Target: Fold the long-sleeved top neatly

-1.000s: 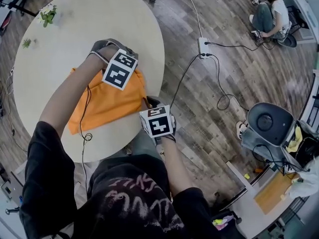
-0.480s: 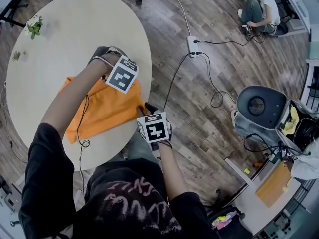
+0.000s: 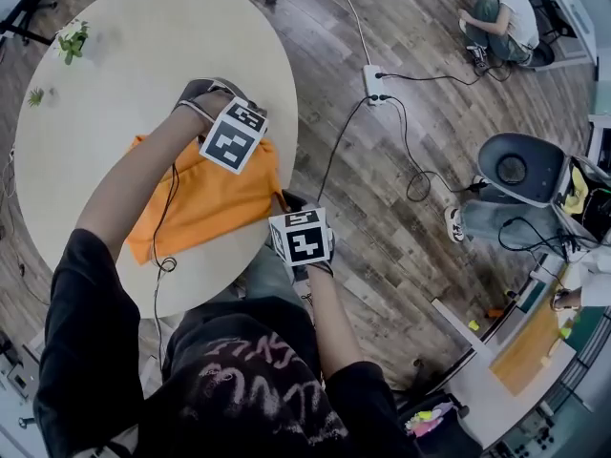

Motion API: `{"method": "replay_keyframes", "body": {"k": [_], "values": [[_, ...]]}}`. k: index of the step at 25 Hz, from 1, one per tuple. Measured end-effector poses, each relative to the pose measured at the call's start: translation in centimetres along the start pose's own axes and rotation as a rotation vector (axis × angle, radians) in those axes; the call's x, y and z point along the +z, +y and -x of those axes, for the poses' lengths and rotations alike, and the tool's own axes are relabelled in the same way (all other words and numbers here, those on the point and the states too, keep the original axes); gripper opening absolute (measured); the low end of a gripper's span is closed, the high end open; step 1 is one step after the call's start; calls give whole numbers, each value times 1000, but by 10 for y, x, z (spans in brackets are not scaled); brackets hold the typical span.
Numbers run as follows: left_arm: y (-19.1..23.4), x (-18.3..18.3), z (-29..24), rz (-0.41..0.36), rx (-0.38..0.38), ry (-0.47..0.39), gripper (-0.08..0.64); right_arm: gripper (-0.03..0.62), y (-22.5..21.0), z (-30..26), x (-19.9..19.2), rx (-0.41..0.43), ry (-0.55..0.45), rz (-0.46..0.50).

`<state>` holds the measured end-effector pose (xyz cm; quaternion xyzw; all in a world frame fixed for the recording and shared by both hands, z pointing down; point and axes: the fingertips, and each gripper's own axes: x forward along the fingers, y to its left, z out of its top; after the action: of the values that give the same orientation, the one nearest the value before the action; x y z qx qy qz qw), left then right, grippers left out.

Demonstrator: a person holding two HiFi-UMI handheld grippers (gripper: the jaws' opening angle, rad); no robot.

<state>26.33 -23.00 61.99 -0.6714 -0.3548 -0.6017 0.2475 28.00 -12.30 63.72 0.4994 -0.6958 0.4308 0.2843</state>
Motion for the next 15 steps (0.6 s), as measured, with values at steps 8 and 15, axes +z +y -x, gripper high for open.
{"method": "replay_keyframes", "body": {"k": [8, 15], "values": [[5, 5, 51, -3, 221, -28, 84, 34, -1, 38, 31, -120, -83, 99], [-49, -7, 103, -6, 388, -34, 84, 34, 61, 77, 45, -223, -163, 250]]}}
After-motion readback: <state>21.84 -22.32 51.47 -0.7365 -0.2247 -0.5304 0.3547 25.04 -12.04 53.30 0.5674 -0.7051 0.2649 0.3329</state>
